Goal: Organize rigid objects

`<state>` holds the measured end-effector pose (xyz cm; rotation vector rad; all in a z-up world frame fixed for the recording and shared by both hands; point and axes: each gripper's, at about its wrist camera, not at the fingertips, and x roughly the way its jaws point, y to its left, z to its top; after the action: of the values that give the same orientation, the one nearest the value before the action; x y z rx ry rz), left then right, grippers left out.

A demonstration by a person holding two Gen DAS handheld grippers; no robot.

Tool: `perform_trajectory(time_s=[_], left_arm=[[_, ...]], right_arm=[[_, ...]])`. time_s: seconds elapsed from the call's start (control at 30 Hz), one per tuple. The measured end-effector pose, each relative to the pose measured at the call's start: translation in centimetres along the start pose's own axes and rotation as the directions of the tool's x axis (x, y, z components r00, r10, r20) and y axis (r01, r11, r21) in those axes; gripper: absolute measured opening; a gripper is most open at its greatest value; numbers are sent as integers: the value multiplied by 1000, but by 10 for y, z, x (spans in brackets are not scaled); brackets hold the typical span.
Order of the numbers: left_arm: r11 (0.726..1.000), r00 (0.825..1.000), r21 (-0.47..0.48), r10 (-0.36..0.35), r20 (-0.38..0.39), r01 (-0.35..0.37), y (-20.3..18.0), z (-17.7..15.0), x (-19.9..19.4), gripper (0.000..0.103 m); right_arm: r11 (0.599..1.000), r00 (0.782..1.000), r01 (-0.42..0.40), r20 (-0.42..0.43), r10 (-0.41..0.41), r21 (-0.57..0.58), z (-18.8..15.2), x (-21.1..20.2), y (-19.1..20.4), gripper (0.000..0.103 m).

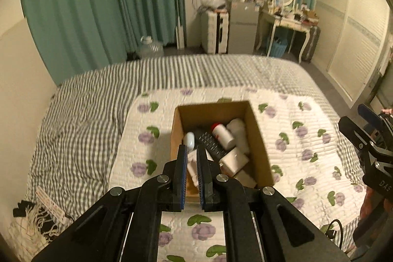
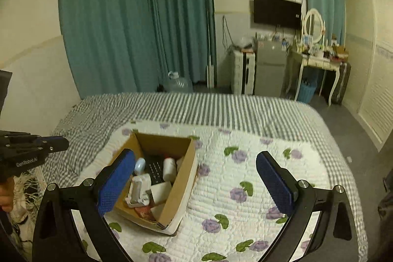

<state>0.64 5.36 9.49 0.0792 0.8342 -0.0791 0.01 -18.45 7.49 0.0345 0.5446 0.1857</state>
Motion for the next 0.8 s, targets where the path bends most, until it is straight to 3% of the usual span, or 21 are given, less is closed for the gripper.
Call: perform_trajectory(time_s=[0.07, 0.13, 0.2, 0.23, 0.43, 0.67, 0.8], left_arm=[[1000, 999, 0, 0, 51, 0, -3, -2, -11, 11], [1000, 996, -11, -11, 84, 12, -5, -6, -17, 19], [1000, 993, -17, -17, 119, 19, -7, -11, -23, 47], [1000, 988, -18, -10, 154, 12, -8, -16, -27, 52], [999, 966, -25, 53, 255, -48, -16, -40, -32, 58], [992, 951, -63, 119, 286, -106, -19, -69, -19, 72], [992, 953, -75, 116, 281, -99, -19, -79, -13, 79]], right_arm=[[1000, 1000, 7, 27, -7, -10, 4, -14, 4, 99], [1000, 998, 8, 55, -8, -10, 5, -26, 7, 99], [1000, 997, 9, 73, -9, -10, 5, -34, 9, 99], [1000, 997, 11, 82, -10, -13, 3, -37, 10, 99], [1000, 994, 5, 106, -5, -7, -15, -47, 11, 103], [999, 997, -1, 75, 4, -39, -42, -31, 17, 103], [1000, 998, -13, 60, 14, -19, -53, -23, 17, 103]])
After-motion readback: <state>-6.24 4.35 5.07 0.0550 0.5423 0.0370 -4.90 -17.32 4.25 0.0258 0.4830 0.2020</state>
